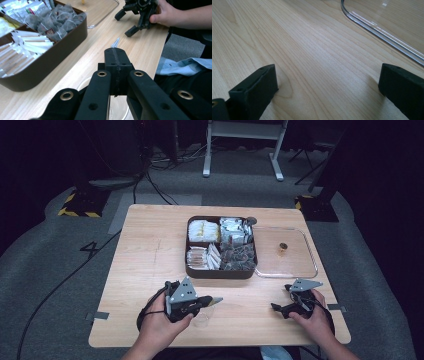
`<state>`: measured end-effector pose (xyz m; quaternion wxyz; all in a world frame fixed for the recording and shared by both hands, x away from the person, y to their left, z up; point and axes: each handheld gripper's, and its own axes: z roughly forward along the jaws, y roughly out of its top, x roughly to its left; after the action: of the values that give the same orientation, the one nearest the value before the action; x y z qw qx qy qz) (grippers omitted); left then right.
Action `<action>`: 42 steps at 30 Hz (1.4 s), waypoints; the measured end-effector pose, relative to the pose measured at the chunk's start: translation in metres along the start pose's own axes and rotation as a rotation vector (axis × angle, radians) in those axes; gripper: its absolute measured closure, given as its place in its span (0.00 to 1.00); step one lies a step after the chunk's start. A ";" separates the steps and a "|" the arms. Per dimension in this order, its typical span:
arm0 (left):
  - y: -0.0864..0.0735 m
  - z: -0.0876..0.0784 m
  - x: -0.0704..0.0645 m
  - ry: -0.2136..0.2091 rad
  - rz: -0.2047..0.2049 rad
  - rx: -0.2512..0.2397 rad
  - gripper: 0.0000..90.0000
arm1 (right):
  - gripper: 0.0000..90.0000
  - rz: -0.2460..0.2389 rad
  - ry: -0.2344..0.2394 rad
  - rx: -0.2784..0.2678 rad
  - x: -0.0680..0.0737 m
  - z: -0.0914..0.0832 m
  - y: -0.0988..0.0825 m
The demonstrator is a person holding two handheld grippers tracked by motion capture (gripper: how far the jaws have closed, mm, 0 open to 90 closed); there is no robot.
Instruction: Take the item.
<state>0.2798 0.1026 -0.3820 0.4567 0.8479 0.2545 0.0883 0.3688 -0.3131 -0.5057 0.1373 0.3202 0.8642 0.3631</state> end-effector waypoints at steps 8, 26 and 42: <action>-0.012 -0.001 0.001 0.007 -0.007 0.000 1.00 | 0.02 0.000 0.000 0.000 0.000 0.000 0.000; -0.022 0.003 0.005 -0.004 -0.026 0.028 0.75 | 0.02 0.000 0.000 0.000 0.000 0.000 0.000; -0.022 -0.018 0.023 0.108 -0.020 0.018 0.51 | 0.02 0.000 0.000 0.000 0.000 0.000 0.000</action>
<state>0.2849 0.1374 -0.3916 0.4355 0.8434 0.2878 0.1271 0.3689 -0.3131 -0.5057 0.1374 0.3201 0.8642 0.3629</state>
